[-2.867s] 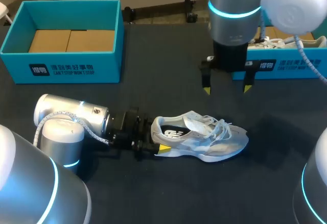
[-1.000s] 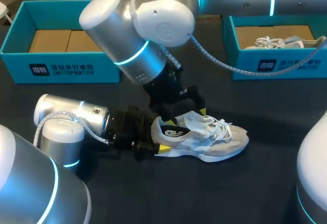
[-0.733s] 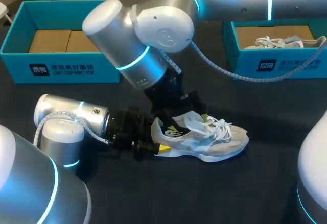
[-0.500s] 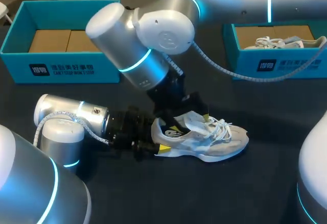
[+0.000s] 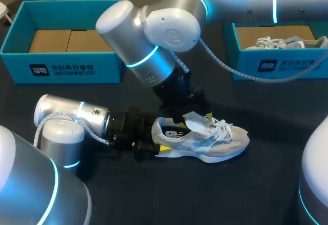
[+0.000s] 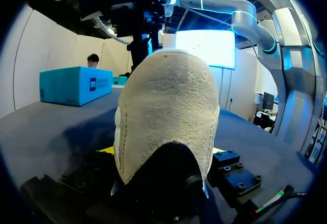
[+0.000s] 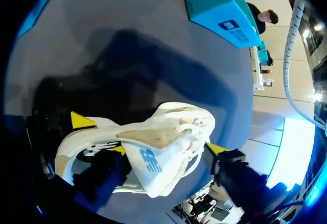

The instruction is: Take the shoe out of the shoebox, open the shoe tongue, remove and reinsert the insole, then place the shoe into the shoebox

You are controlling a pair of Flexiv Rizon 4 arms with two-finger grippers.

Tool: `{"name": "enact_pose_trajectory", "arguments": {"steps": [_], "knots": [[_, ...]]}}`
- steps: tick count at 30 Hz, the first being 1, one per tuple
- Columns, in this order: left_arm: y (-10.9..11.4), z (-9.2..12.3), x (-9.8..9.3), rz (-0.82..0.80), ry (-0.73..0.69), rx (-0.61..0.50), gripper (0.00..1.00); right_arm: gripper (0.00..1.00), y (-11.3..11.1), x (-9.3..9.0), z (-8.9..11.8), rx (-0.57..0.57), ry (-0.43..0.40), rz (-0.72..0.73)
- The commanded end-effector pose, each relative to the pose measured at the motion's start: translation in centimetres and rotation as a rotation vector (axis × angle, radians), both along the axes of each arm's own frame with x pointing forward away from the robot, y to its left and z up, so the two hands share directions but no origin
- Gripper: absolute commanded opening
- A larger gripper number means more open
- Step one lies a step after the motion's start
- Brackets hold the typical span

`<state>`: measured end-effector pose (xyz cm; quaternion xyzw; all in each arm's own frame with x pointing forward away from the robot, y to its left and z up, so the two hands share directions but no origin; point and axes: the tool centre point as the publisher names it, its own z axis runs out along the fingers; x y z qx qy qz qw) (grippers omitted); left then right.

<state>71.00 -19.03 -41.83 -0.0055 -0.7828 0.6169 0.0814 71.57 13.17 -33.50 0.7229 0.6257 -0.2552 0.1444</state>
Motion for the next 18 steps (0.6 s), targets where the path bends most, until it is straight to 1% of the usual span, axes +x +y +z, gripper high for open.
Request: {"name": "enact_pose_trajectory", "arguments": {"steps": [1, 2, 5, 8, 14, 18], "knots": [[0.0, -0.4, 0.0, 0.0, 0.0, 0.001, 0.0, 0.62, -1.0, -0.2, 0.3, 0.036, -0.011, -0.003], [0.0, -0.4, 0.0, 0.0, 0.0, 0.001, 0.0, 0.62, -1.2, -0.2, 0.3, 0.04, -0.012, -0.004], [0.0, -0.4, 0.0, 0.0, 0.0, 0.001, 0.0, 0.53, -1.7, -0.2, 0.5, 0.066, -0.021, -0.013], [0.0, -0.4, 0.0, 0.0, 0.0, 0.001, 0.0, 0.5, -1.9, -0.2, 0.7, 0.084, -0.029, -0.019], [0.0, -0.4, 0.0, 0.0, 0.0, 0.001, 0.0, 0.49, -1.7, -0.3, 1.1, 0.108, -0.048, -0.002], [0.0, -0.4, 0.0, 0.0, 0.0, 0.001, 0.0, 0.45, -0.8, -0.2, 1.4, 0.122, -0.047, 0.038]]}}
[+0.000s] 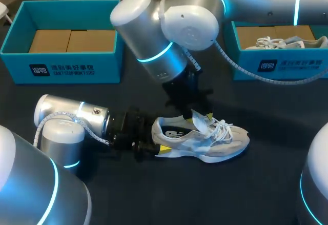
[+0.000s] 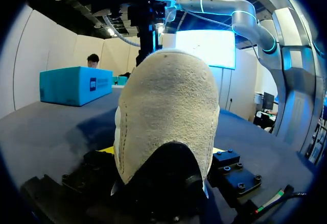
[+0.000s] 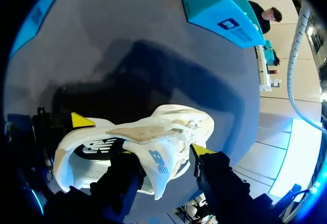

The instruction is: Take the shoe out of the shoebox, open the shoe tongue, remove and reinsert the insole, then place the shoe into the shoebox

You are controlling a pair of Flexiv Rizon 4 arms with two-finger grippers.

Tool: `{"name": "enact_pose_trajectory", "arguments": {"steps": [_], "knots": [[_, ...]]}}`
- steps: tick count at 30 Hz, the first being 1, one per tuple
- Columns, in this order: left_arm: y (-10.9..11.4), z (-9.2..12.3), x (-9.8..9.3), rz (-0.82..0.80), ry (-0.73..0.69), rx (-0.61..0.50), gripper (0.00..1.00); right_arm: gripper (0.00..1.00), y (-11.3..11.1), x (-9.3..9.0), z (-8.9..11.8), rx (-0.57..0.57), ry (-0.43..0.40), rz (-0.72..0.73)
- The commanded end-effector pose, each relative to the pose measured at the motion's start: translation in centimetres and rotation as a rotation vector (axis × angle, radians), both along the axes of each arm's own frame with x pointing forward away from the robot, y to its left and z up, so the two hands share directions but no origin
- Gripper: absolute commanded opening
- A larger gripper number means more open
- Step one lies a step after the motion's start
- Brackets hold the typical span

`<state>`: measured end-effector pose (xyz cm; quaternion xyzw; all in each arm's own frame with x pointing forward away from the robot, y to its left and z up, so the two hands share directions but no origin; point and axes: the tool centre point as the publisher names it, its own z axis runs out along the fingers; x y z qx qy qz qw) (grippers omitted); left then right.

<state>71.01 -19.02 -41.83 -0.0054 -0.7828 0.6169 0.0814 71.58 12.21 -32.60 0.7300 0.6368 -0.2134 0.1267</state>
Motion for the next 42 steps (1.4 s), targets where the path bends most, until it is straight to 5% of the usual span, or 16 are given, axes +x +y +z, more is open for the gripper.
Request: {"name": "enact_pose_trajectory", "arguments": {"steps": [1, 20, 26, 34, 42], "knots": [[0.0, -0.4, 0.0, 0.0, 0.0, 0.001, 0.0, 0.44, 0.3, -0.2, 0.4, 0.04, -0.003, 0.04], [0.0, -0.4, 0.0, 0.0, 0.0, 0.001, 0.0, 0.31, -1.5, -0.4, 0.9, 0.157, -0.032, 0.011], [0.0, -0.4, 0.0, 0.0, 0.0, 0.001, 0.0, 0.0, -1.8, -0.8, 1.6, 0.214, -0.052, 0.011], [0.0, -0.4, 0.0, 0.0, 0.0, 0.001, 0.0, 0.0, -4.1, -1.1, 2.5, 0.35, -0.088, -0.011], [0.0, -0.4, 0.0, 0.0, 0.0, 0.001, 0.0, 0.0, -6.0, -1.5, 2.4, 0.608, -0.158, -0.006]]}}
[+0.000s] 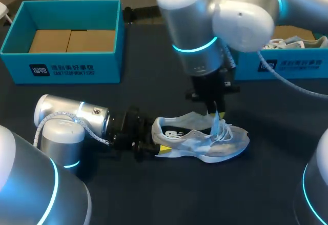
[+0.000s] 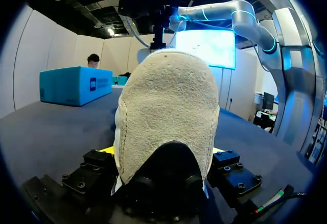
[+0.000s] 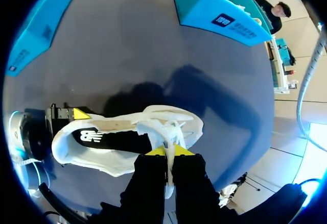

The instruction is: Take the shoe out of the shoebox, open the shoe tongue, remove and reinsert the insole, then place the shoe into the shoebox

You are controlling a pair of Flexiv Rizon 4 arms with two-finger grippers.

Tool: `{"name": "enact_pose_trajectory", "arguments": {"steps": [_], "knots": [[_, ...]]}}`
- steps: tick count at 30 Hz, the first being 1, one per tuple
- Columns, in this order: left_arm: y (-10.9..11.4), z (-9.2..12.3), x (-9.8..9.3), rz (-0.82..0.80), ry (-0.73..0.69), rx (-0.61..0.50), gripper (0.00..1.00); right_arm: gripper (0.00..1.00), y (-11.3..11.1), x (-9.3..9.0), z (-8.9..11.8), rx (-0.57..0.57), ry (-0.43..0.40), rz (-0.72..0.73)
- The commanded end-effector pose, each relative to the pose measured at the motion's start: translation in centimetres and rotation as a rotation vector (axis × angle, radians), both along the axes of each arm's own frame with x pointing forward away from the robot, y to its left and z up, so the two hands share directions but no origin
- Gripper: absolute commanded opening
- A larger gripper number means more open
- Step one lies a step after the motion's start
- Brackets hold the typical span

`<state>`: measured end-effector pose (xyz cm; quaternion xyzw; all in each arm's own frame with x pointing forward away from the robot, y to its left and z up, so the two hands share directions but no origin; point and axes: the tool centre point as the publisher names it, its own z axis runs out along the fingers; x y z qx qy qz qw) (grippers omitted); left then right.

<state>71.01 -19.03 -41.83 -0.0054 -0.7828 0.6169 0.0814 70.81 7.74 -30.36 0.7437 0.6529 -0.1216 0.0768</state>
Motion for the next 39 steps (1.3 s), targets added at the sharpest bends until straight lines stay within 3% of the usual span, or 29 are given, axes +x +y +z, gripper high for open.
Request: {"name": "enact_pose_trajectory", "arguments": {"steps": [1, 12, 23, 35, 39], "knots": [[0.0, -0.4, 0.0, 0.0, 0.0, 0.001, 0.0, 0.0, -1.7, -0.8, 0.2, 0.438, -0.095, -0.002], [0.0, -0.4, 0.0, 0.0, 0.0, 0.001, 0.0, 0.0, -4.2, -1.4, -0.8, 0.733, -0.178, 0.0], [0.0, -0.4, 0.0, 0.0, 0.0, 0.001, 0.0, 0.0, -5.9, -1.5, -2.4, 0.945, -0.21, 0.016], [0.0, -0.4, 0.0, 0.0, 0.0, 0.001, 0.0, 0.0, -7.1, -1.7, -3.7, 1.01, -0.193, -0.004], [0.0, -0.4, 0.0, 0.0, 0.0, 0.001, 0.0, 0.18, -7.5, -1.9, -3.7, 1.017, -0.182, 0.0]]}}
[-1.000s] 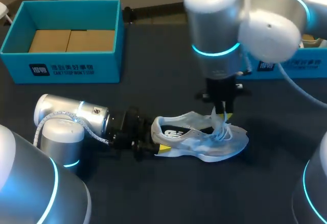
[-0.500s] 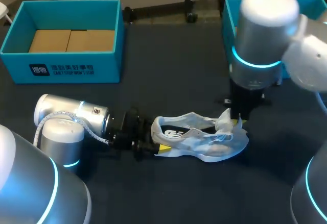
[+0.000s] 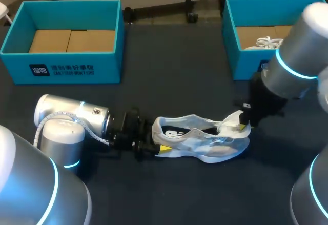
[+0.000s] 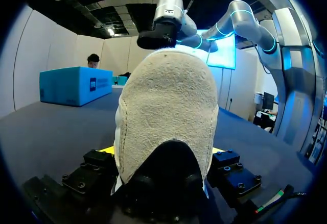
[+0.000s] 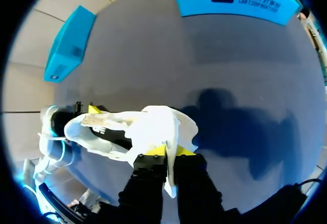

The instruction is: Take the shoe out of the shoebox, open the shoe tongue, remove and reinsert the insole, then place the shoe into the shoebox

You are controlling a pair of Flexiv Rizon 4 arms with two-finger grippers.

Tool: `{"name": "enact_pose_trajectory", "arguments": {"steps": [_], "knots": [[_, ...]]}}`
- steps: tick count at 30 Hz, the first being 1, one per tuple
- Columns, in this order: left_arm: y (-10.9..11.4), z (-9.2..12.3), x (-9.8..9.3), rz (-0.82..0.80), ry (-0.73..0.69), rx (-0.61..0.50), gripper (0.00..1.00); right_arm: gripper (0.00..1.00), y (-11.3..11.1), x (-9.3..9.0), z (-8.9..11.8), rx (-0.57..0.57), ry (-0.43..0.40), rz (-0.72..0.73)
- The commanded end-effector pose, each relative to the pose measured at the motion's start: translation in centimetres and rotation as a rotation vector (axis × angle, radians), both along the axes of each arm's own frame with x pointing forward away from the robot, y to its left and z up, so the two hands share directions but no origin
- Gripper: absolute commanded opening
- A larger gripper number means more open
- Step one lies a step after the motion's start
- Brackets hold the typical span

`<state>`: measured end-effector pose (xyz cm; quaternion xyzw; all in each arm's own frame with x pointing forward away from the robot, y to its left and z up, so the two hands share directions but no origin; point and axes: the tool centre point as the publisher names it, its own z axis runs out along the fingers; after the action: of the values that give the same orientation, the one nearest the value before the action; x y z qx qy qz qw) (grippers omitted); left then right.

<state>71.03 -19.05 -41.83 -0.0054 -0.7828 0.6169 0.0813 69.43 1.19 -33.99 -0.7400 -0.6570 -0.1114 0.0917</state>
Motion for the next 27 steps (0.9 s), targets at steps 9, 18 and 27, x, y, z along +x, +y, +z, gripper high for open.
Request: {"name": "enact_pose_trajectory", "arguments": {"steps": [9, 18, 27], "knots": [[0.0, -0.4, 0.0, 0.0, 0.0, 0.001, 0.0, 0.49, -1.7, -1.3, 2.0, 0.363, -0.044, 0.003], [0.0, -0.4, 0.0, 0.0, 0.0, 0.001, 0.0, 0.5, 0.2, -1.9, 7.8, 0.104, -0.075, 0.061], [0.0, -0.4, 0.0, 0.0, 0.0, 0.001, 0.0, 0.48, 4.4, -1.7, 13.0, -0.225, -0.116, 0.225]]}}
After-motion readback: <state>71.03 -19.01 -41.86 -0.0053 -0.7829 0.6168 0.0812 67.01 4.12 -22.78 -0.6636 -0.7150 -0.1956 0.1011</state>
